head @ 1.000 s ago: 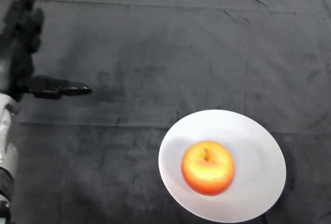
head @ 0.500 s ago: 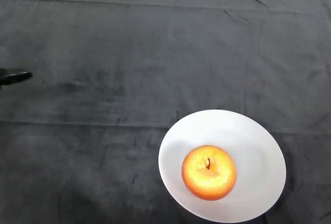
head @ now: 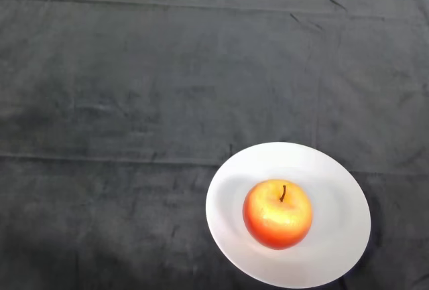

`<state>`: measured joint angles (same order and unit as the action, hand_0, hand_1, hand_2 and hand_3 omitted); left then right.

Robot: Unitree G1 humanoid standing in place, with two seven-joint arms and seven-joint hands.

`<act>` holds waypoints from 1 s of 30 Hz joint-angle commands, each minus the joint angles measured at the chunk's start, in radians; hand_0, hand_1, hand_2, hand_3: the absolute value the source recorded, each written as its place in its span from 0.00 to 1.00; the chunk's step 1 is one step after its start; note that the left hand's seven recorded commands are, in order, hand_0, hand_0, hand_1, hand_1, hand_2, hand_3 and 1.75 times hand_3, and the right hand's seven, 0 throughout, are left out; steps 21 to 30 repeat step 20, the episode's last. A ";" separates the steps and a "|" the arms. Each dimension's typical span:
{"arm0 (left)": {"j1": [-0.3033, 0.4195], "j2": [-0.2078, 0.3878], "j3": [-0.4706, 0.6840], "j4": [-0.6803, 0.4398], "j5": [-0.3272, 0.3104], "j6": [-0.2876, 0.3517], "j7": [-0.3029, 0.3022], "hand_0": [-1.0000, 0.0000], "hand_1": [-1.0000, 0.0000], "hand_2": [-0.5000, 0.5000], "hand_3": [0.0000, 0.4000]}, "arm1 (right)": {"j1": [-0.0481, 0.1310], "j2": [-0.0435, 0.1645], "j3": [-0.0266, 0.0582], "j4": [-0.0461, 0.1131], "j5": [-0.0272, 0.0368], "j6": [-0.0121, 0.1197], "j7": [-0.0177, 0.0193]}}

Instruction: Move the apple to the plate

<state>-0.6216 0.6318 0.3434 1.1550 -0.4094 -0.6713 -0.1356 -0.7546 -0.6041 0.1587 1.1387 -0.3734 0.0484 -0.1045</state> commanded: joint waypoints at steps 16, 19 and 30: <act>0.134 0.097 0.110 0.046 -0.035 0.064 0.094 1.00 1.00 0.50 0.00 | 0.026 -0.002 -0.0079 0.029 0.0048 -0.002 0.0026; 0.137 0.098 0.113 0.046 -0.028 0.079 0.115 1.00 1.00 0.50 0.00 | 0.026 -0.002 -0.0078 0.029 0.0048 -0.002 0.0025; 0.136 0.097 0.113 0.045 -0.024 0.083 0.122 1.00 1.00 0.50 0.00 | 0.026 -0.002 -0.0078 0.029 0.0048 -0.002 0.0024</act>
